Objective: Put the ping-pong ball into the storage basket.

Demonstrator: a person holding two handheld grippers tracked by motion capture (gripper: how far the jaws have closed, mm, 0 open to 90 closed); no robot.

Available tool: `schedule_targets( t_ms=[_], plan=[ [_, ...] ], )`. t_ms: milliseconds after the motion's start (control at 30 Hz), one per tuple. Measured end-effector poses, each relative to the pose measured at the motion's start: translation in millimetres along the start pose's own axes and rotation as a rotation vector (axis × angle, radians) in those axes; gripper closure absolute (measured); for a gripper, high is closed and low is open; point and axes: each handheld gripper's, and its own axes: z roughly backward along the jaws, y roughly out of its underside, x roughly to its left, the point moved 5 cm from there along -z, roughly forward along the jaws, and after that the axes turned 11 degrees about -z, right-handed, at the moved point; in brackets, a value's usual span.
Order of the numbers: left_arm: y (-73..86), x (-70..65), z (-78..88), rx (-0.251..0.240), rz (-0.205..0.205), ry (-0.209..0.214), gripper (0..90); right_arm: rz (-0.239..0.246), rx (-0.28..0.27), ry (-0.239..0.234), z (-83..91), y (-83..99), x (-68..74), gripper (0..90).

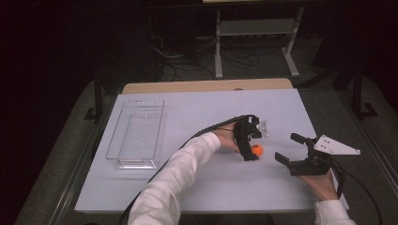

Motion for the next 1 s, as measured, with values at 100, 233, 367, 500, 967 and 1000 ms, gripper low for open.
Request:
schedule_targets(
  t_ms=[100,233,367,500,967,1000],
  plan=[
    [-0.4,-0.9,-3.6,0.004,-0.003,0.01,0.0,-0.001,0.008,-0.004,-1.1,1.0,0.6,0.0],
    [-0.3,-1.3,-6.2,0.008,-0.003,0.016,0.0,0.001,0.01,-0.004,-1.5,1.3,0.4,0.0],
    [-0.3,-1.2,-8.0,0.007,0.0,0.016,0.1,0.001,0.011,-0.005,-1.5,1.4,0.4,0.0],
    [-0.3,-1.6,-9.3,0.009,-0.006,0.021,2.0,-0.003,0.014,-0.005,-1.7,1.9,0.7,0.0],
    [0.9,-0.8,-12.5,0.004,-0.003,0.033,17.1,0.0,0.019,-0.008,-2.6,2.4,0.9,0.0],
    [1.1,-0.6,-13.0,0.005,-0.003,0.032,17.5,-0.001,0.019,-0.009,-2.6,2.4,0.8,0.0]
  ],
)
